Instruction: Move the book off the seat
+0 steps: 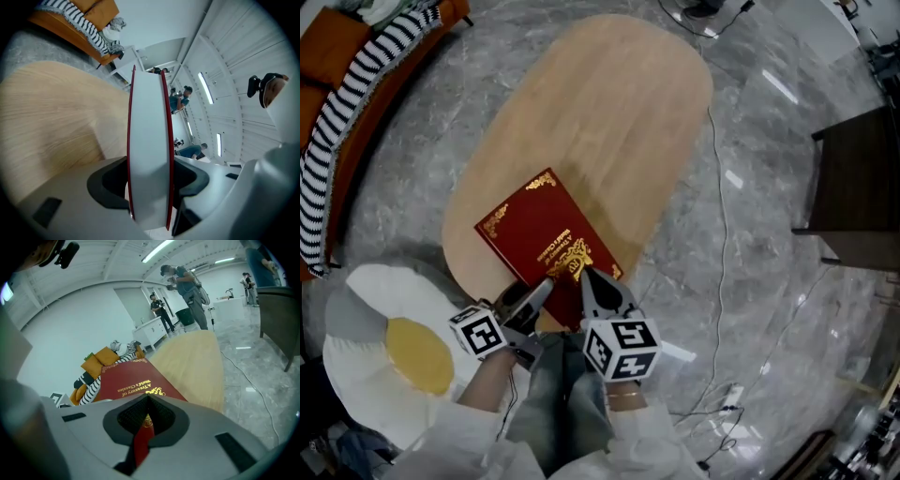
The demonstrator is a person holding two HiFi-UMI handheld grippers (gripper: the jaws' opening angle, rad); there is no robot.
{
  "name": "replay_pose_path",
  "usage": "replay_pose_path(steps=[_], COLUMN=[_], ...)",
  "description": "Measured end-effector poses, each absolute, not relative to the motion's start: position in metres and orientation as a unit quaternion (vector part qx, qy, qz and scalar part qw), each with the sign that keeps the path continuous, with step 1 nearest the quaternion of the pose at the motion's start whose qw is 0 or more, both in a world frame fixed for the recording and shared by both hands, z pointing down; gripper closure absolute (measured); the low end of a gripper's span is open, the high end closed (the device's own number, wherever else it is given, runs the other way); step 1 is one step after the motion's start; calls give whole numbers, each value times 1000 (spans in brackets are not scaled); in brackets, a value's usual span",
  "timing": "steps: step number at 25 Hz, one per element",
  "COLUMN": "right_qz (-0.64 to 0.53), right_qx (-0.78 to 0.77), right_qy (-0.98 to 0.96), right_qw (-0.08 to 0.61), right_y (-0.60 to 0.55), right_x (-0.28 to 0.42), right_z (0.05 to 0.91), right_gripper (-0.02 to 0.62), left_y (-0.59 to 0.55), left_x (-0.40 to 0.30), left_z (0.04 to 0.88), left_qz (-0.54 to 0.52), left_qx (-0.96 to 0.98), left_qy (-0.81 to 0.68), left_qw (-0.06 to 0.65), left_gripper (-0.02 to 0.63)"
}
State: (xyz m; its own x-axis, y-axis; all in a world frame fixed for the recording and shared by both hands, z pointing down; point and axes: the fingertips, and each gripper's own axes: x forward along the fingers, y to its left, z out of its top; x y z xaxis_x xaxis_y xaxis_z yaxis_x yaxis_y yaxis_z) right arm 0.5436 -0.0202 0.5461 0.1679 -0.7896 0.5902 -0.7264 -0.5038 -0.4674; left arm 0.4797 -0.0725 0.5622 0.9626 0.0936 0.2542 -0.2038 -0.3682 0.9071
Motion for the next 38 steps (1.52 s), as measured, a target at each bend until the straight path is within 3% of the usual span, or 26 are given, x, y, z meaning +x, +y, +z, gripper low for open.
replay_pose_path(steps=[19, 38], right_qz=[-444, -474], right_qx=[-736, -710], right_qy=[510, 520], right_qw=[23, -20], right_y=[-29, -28], right_x=[524, 495], right_z=[583, 613], right_gripper=[584, 584], left_y=[-74, -79], left_x=[474, 458], left_z=[618, 648], left_qz=[157, 215], left_qx=[753, 798], left_qy=[-53, -98], left_qw=[637, 555], left_gripper=[345, 299])
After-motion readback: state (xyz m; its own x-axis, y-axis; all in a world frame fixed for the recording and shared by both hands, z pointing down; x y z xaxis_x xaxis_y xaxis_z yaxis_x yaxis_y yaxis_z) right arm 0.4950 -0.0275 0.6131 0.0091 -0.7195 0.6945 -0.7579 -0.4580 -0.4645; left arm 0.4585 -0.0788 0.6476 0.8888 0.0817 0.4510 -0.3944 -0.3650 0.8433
